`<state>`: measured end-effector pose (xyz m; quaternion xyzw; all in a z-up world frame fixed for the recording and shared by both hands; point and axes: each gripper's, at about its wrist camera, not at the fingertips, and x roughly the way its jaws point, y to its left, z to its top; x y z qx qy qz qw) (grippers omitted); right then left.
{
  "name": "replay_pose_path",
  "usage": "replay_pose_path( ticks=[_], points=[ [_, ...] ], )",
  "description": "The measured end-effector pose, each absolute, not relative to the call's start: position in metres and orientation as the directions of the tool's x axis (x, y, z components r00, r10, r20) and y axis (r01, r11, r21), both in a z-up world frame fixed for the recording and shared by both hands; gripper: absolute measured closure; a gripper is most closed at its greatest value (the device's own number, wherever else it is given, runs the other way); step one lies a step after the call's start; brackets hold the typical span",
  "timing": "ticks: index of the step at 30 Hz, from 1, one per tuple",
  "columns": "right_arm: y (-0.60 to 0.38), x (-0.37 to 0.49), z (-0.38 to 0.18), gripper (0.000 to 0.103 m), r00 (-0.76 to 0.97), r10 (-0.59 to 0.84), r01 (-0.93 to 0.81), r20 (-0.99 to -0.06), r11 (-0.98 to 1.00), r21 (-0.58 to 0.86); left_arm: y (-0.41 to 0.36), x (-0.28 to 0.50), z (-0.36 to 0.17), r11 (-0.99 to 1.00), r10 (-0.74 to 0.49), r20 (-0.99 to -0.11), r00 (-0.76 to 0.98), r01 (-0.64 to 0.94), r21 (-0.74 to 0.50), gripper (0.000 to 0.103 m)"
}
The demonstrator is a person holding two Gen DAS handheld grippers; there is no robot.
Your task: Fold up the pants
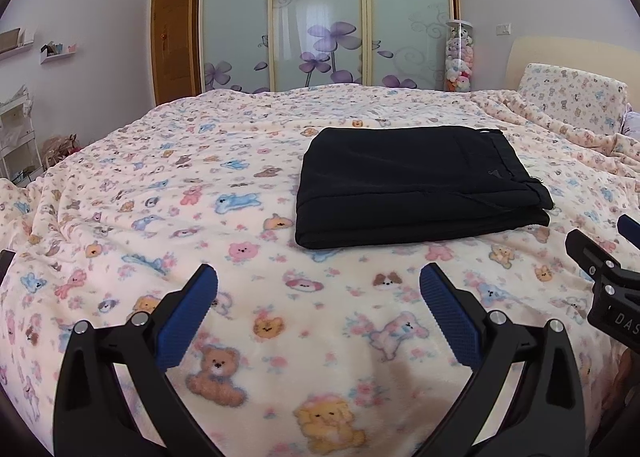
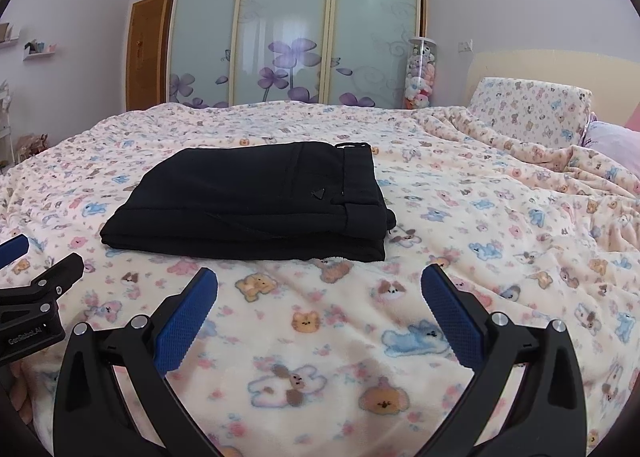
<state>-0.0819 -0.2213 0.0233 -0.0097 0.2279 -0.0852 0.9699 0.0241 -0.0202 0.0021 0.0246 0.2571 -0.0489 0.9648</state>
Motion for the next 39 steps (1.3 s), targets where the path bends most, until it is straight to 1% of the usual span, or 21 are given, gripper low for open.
replay_pose_path(
  ticks=[24, 39],
  points=[
    [-0.221, -0.081, 0.020, 0.001, 0.881, -0.174, 0.163, -0.439, 0.985, -0.063, -0.024, 0.022, 0.004, 0.993, -0.088, -0.495, 0.865, 0.117, 0.026, 0.002],
    [-0.228, -0.080, 0.021, 0.001, 0.881, -0.182, 0.176, -0.437, 0.983, -0.056, -0.032, 0.020, 0.003, 0.981, -0.148, -0.497, 0.855, 0.189, 0.033, 0.002]
  ],
)
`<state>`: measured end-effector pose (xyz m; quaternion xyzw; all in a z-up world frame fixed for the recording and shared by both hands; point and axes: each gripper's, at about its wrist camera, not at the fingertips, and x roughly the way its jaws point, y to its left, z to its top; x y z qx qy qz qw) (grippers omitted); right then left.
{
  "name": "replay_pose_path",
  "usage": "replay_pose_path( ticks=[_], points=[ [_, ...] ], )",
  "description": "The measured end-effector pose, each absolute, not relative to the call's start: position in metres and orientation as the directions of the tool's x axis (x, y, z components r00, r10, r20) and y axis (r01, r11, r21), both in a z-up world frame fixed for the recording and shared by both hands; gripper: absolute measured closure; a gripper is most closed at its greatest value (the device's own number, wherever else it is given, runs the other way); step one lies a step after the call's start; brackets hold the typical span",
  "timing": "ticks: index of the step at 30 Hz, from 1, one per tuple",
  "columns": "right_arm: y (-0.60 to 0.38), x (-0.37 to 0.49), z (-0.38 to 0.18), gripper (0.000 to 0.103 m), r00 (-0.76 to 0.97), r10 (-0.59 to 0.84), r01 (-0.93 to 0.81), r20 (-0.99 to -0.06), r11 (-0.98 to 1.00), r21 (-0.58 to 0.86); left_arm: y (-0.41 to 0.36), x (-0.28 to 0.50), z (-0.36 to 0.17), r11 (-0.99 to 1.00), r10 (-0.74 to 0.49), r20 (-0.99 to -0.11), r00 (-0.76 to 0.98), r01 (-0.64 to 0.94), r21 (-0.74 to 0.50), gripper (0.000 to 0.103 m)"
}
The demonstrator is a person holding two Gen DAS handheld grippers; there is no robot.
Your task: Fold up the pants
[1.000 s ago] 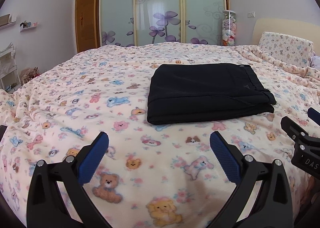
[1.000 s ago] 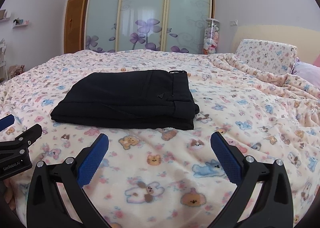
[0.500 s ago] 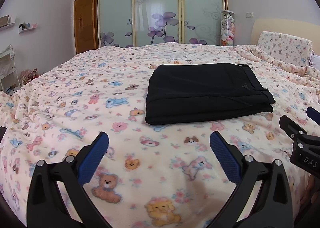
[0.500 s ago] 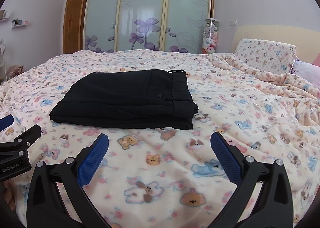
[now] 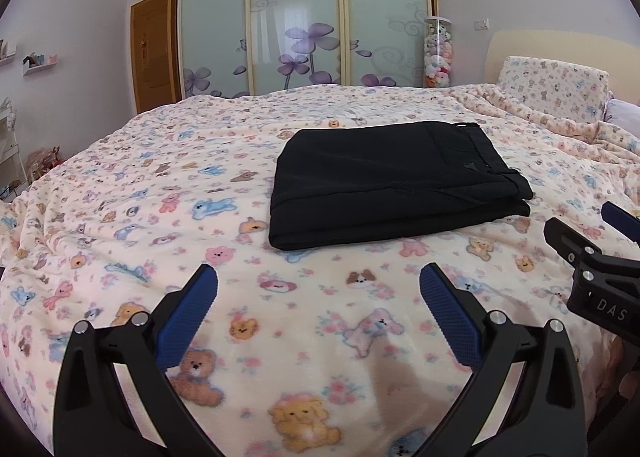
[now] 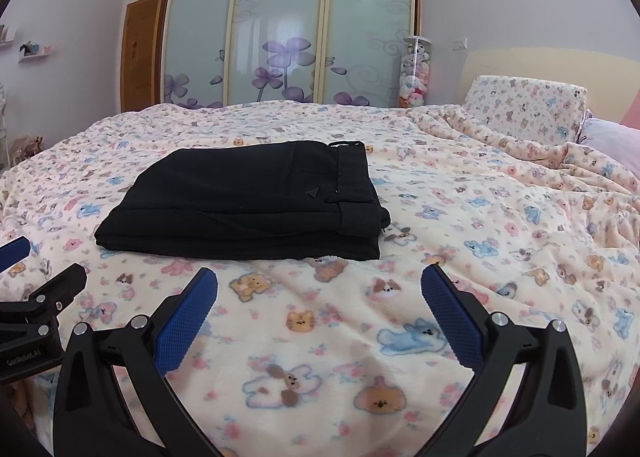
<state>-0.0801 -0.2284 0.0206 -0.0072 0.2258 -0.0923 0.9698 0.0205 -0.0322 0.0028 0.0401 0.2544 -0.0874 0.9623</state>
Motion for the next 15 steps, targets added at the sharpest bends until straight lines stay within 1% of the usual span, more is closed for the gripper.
replay_pose_path(
  ticks=[15],
  points=[
    [-0.2284, -0.0803, 0.0204, 0.001, 0.881, -0.185, 0.176, -0.435, 0.982, -0.062, -0.0314, 0.0219, 0.0015, 0.981, -0.157, -0.499, 0.852, 0.194, 0.024, 0.002]
  ],
)
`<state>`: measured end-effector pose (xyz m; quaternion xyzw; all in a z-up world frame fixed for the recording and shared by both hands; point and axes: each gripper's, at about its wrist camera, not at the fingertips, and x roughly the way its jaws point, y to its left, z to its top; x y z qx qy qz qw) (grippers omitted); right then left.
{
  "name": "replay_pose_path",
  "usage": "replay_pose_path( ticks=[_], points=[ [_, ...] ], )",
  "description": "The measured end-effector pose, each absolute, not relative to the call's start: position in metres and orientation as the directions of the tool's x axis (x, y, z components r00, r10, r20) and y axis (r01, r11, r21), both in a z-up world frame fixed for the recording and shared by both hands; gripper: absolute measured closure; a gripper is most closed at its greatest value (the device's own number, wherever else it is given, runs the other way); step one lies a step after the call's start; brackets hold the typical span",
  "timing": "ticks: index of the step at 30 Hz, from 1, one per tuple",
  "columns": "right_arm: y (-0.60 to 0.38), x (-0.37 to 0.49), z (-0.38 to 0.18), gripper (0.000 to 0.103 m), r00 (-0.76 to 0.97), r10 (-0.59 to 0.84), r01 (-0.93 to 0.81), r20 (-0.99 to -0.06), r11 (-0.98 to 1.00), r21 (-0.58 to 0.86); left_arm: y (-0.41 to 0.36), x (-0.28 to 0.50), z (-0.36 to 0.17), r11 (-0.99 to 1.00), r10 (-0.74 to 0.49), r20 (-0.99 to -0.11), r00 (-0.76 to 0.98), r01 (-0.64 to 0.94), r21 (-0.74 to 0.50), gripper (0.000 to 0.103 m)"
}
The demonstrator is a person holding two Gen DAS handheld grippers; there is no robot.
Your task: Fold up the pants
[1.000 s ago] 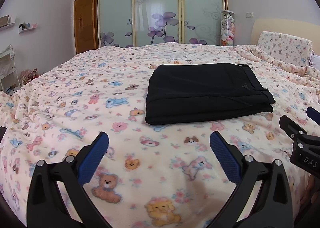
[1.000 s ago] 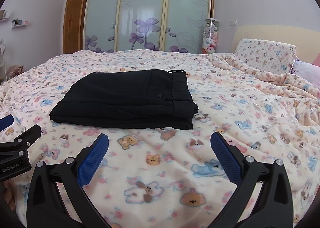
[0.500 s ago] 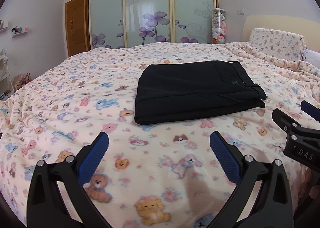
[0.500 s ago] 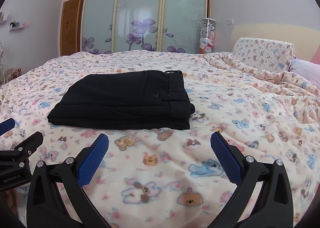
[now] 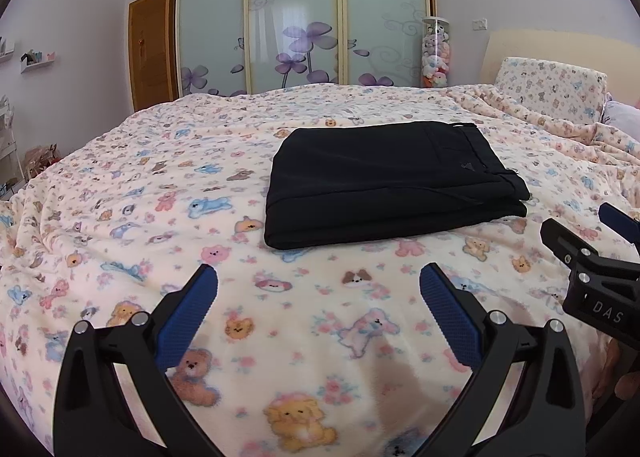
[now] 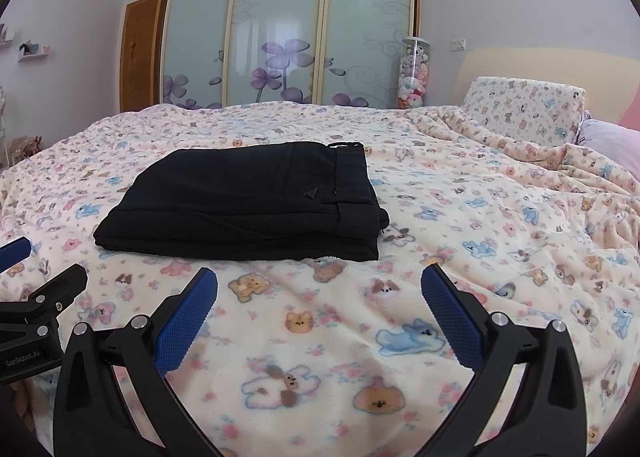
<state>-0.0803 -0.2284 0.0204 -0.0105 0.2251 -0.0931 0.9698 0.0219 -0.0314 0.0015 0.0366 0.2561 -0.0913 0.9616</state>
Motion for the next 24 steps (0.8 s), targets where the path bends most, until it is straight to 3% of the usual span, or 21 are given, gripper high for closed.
replay_pose_path(
  ticks=[24],
  points=[
    [-0.2277, -0.0805, 0.0206, 0.001, 0.881, -0.186, 0.177, -0.435, 0.982, -0.063, -0.0303, 0.0228, 0.0014, 0.982, -0.148, -0.498, 0.855, 0.186, 0.027, 0.002]
  ],
)
